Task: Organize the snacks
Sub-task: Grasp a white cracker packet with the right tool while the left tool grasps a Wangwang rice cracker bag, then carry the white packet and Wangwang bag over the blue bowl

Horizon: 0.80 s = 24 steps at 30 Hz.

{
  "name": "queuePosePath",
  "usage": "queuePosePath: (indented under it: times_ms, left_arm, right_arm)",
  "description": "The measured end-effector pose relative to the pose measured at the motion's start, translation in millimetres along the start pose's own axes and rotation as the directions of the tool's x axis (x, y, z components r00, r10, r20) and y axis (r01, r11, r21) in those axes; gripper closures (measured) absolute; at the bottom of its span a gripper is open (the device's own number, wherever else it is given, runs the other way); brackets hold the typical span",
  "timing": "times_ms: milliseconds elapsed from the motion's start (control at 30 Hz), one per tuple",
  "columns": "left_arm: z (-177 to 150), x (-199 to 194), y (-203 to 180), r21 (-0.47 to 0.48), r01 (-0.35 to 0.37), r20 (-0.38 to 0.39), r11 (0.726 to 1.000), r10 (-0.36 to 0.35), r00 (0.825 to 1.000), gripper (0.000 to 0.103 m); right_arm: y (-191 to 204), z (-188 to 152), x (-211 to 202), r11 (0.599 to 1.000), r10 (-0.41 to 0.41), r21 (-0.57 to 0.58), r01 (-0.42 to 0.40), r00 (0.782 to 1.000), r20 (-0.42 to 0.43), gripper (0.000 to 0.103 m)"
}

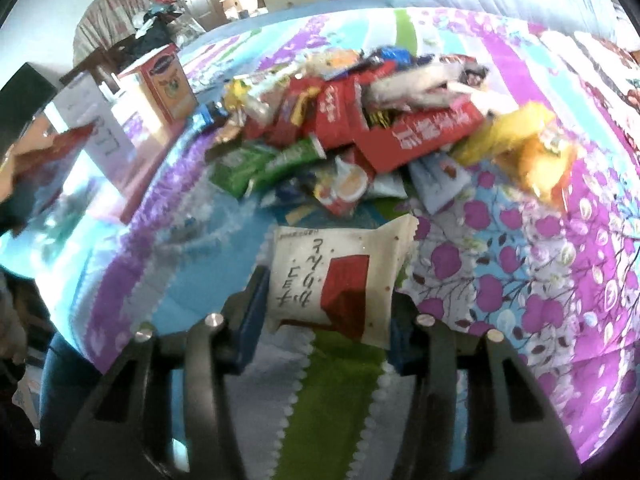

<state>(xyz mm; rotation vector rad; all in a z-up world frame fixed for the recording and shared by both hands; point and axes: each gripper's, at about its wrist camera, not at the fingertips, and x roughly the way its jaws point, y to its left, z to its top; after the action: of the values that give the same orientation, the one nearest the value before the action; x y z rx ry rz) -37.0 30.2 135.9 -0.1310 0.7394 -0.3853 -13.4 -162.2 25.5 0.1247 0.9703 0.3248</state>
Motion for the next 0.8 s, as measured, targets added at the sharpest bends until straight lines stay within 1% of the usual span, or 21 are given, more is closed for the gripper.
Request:
queuePosePath:
  times_ms: [133,267,500,600,667,733,800]
  left_arm:
    - [0.4,-4.6,4.4,-0.008,-0.002,0.011,1.0,0.002,1.0,0.031]
    - [-1.8,-4.7,7.8,-0.016,-0.006,0.007,1.0,0.006,1.0,0.031]
    - [-5.7,-0.7,16.2,-0.048,-0.018,-0.018,0.999,0.017,1.0,0.031]
    - [4.8,-14.9,19.5,-0.056,-0.025,0.024,0.998,0.026,0.999,0.031]
    - [14.8,-31.7,25.7,-0.066,-0.04,0.069,0.997,0.045,0.997,0.031]
    - [23.5,-47.9,33.9,-0.082,-0.057,0.105,0.995,0.065,0.992,0.031]
    - [33.1,-67.2,46.0,-0.102,-0.086,0.142,0.991,0.1,0.985,0.031]
  right_arm:
    - [8.2,5.4,-1.8,1.0,0.014,-0.019,-0.014,1.0,0.0,0.052]
    - [15.2,3.3,0.4,0.999,0.023,-0.033,-0.024,1.0,-0.008,0.052]
    - [13.2,0.4,-2.3,0.999,0.039,-0.005,-0.039,0.999,-0.012,0.052]
    - [22.5,10.9,-11.8,0.999,0.042,-0.035,-0.042,0.999,0.008,0.052]
    - [34.9,21.8,-19.7,0.997,0.048,-0.064,-0.046,0.998,0.03,0.052]
    - [49.7,33.2,-27.8,0.994,0.067,-0.088,-0.062,0.996,0.056,0.052]
    - [75.5,48.4,-40.6,0.987,0.111,-0.127,-0.098,0.989,0.1,0.052]
